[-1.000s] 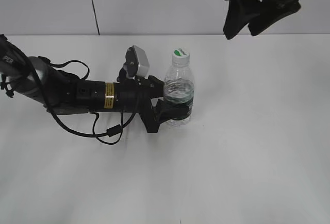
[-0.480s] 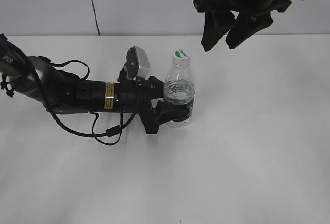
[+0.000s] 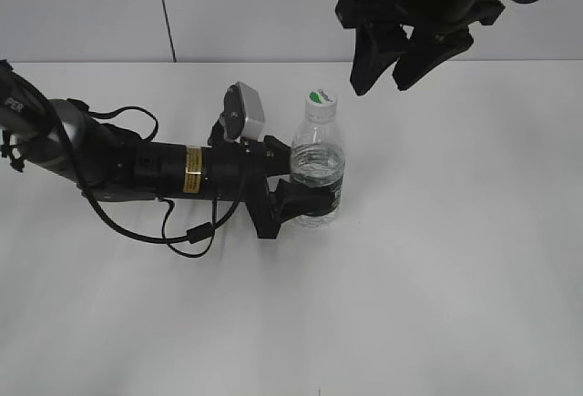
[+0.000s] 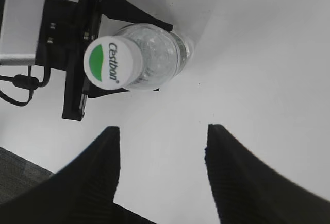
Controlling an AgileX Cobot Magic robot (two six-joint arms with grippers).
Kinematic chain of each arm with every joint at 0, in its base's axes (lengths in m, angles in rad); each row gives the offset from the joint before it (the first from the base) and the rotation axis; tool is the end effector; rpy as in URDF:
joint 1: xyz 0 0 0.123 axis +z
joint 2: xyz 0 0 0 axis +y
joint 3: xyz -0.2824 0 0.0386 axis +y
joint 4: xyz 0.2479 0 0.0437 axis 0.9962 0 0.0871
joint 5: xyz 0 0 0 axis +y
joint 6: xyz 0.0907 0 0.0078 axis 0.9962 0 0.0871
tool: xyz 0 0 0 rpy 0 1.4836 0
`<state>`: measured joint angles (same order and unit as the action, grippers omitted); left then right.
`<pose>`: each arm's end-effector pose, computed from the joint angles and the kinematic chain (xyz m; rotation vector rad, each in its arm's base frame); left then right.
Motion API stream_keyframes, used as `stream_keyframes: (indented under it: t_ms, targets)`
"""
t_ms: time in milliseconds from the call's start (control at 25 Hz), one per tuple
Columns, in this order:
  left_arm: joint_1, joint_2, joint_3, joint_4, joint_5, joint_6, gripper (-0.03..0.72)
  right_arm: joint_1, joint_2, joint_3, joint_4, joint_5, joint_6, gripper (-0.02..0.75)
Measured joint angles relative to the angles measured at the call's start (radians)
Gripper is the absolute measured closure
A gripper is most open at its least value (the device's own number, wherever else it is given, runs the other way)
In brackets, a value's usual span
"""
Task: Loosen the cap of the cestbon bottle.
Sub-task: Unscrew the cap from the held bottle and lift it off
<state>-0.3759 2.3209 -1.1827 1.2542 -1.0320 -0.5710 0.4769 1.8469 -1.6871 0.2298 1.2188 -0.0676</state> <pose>0.3529 -0.2191 0.0680 1.2652 1.5682 -0.9721 0.3384 0.1968 0.3026 -0.7080 2.7995 0.4045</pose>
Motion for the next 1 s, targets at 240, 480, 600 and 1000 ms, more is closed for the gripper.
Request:
stream_keyframes:
  t_ms: [240, 480, 600, 1000]
  targets:
    - [0.0, 0.0, 0.0, 0.002, 0.002, 0.0, 0.268, 0.042, 0.07, -0.062, -0.009, 0.002, -0.007, 0.328]
    - [0.0, 0.0, 0.0, 0.002, 0.002, 0.0, 0.268, 0.061, 0.079, -0.096, -0.028, 0.002, -0.011, 0.328]
    - [0.0, 0.0, 0.0, 0.002, 0.002, 0.0, 0.268, 0.061, 0.095, -0.096, -0.031, 0.002, -0.011, 0.328]
    - [0.0, 0.0, 0.0, 0.002, 0.003, 0.0, 0.268, 0.088, 0.151, -0.178, -0.033, 0.002, -0.017, 0.328]
